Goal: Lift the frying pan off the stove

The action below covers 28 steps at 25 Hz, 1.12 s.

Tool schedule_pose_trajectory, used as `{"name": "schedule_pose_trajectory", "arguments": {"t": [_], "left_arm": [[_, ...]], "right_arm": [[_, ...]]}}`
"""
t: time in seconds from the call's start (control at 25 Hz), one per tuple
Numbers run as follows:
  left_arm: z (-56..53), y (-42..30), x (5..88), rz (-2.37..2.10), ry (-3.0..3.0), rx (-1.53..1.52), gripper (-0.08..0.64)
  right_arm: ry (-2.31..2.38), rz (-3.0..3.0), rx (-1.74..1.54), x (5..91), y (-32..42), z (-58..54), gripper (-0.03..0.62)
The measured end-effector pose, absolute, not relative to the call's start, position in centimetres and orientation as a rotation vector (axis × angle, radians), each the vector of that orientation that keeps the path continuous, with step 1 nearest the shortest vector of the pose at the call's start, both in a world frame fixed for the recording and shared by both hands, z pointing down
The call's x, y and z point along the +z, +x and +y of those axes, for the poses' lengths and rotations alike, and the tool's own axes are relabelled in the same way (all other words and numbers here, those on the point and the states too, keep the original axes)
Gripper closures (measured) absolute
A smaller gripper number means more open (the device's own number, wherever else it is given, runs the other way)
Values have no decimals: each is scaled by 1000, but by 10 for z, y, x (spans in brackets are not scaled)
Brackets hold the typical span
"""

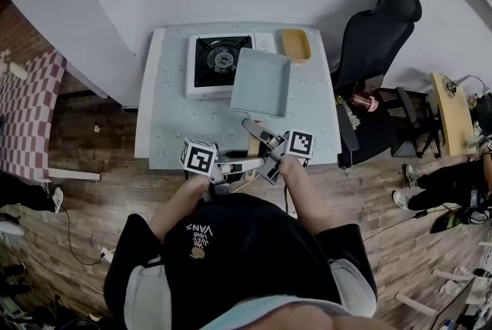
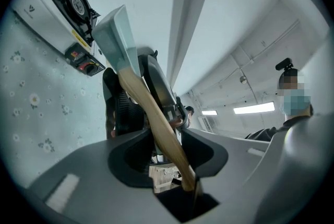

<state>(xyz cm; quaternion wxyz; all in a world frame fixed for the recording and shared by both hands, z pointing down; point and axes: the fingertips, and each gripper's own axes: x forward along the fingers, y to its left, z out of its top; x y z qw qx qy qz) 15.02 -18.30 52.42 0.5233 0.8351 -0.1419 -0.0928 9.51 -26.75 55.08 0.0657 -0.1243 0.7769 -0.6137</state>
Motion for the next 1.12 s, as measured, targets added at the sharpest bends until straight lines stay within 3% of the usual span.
{"name": "schedule_pose_trajectory", "arguments": {"t": [0.64, 1.12], "left_arm": [[-107, 204, 528, -302, 1989, -185, 399], [-86, 157, 526, -224, 1994, -127, 399]], "right_arm": [[-426, 2298, -1868, 555, 151, -192, 387], [-520, 2224, -1803, 551, 114, -176, 387]]}}
